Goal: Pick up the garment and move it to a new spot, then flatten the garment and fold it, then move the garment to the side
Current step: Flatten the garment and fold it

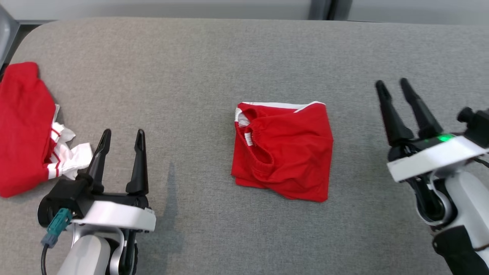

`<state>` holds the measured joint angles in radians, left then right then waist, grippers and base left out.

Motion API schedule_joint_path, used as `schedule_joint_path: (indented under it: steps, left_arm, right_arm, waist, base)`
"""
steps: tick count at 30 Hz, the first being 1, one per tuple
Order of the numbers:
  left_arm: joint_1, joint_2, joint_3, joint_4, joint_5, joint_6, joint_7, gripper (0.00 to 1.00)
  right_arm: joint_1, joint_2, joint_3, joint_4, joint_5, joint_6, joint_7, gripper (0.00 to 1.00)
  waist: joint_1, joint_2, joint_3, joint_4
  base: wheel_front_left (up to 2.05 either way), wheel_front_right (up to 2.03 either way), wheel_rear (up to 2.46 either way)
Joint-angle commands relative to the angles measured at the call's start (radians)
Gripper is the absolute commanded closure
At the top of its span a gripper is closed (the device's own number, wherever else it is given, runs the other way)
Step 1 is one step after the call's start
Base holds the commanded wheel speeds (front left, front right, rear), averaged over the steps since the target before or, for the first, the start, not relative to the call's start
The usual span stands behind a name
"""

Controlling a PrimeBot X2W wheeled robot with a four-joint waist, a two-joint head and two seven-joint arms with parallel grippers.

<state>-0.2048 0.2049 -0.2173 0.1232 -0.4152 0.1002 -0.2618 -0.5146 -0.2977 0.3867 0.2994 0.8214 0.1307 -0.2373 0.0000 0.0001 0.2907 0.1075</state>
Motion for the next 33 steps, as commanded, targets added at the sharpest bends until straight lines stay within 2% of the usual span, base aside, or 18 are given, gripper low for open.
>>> schedule_joint_path:
  steps: [1, 7, 15, 23, 33]
  left_arm:
    - [0.019, 0.008, 0.005, -0.004, 0.000, 0.006, -0.004, 0.00]
    - [0.037, 0.020, 0.007, -0.015, -0.006, 0.014, 0.007, 0.00]
    - [0.072, 0.030, 0.010, -0.029, -0.016, 0.020, 0.022, 0.00]
    - [0.096, 0.043, 0.006, -0.043, -0.023, 0.026, 0.033, 0.00]
    - [0.102, 0.050, -0.002, -0.054, -0.025, 0.033, 0.034, 0.00]
  right_arm:
    - [0.025, -0.011, -0.026, -0.002, -0.036, 0.000, -0.013, 0.00]
    - [0.137, -0.002, -0.182, -0.039, -0.223, 0.000, -0.027, 0.00]
    - [0.272, 0.073, -0.306, -0.108, -0.426, 0.000, -0.029, 0.00]
    - [0.321, 0.115, -0.337, -0.152, -0.493, 0.000, -0.001, 0.00]
    - [0.338, 0.125, -0.356, -0.179, -0.523, 0.000, 0.019, 0.00]
  waist:
    - [0.0000, -0.0001, -0.010, -0.015]
    - [0.0000, -0.0001, -0.027, -0.034]
    - [0.0000, -0.0001, -0.057, -0.051]
    - [0.0000, -0.0001, -0.078, -0.056]
    - [0.0000, -0.0001, -0.085, -0.055]
  base:
    - [0.00, 0.00, 0.00]
    - [0.00, 0.00, 0.00]
    - [0.00, 0.00, 0.00]
    - [0.00, 0.00, 0.00]
    - [0.00, 0.00, 0.00]
